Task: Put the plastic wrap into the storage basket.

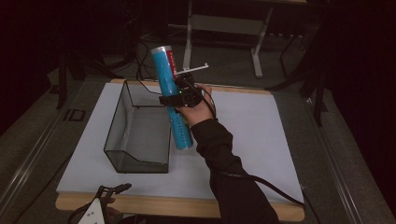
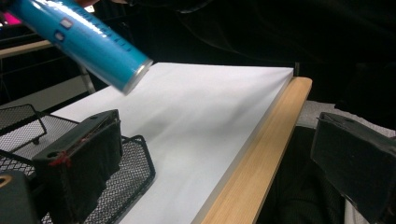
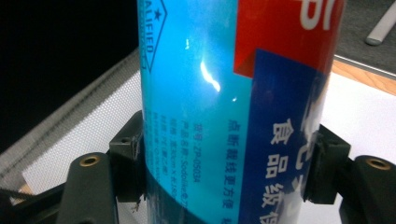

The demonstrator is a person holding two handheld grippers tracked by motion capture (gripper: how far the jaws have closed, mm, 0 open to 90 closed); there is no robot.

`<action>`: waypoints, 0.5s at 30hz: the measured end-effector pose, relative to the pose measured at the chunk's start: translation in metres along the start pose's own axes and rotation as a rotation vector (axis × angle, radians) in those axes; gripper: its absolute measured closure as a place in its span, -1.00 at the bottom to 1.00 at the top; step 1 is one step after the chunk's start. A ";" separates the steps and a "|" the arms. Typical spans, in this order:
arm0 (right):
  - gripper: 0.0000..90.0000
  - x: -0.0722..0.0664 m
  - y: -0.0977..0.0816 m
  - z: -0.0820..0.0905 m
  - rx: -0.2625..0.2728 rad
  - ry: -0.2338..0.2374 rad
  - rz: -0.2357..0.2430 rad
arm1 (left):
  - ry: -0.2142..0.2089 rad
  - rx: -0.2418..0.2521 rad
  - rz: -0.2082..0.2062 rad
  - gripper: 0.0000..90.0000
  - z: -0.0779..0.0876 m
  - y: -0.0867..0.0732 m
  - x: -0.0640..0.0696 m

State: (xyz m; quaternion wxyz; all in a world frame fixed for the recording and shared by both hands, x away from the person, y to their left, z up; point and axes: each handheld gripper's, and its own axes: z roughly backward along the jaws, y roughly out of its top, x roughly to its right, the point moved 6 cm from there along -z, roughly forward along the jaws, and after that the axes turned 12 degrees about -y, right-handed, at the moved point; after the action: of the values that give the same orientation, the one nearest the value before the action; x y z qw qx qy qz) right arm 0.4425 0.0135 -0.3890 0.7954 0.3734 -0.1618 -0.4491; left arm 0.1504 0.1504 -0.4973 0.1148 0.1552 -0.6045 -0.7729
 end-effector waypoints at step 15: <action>-0.30 -0.028 0.024 -0.023 0.077 0.010 -0.110 | -0.016 0.011 -0.009 -0.94 0.001 0.002 0.003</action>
State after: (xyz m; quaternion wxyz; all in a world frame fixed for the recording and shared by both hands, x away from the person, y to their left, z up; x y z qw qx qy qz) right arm 0.4547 0.0548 -0.3846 0.7554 0.4142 -0.1544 -0.4838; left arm 0.1474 0.1502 -0.4950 0.1058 0.1524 -0.6088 -0.7713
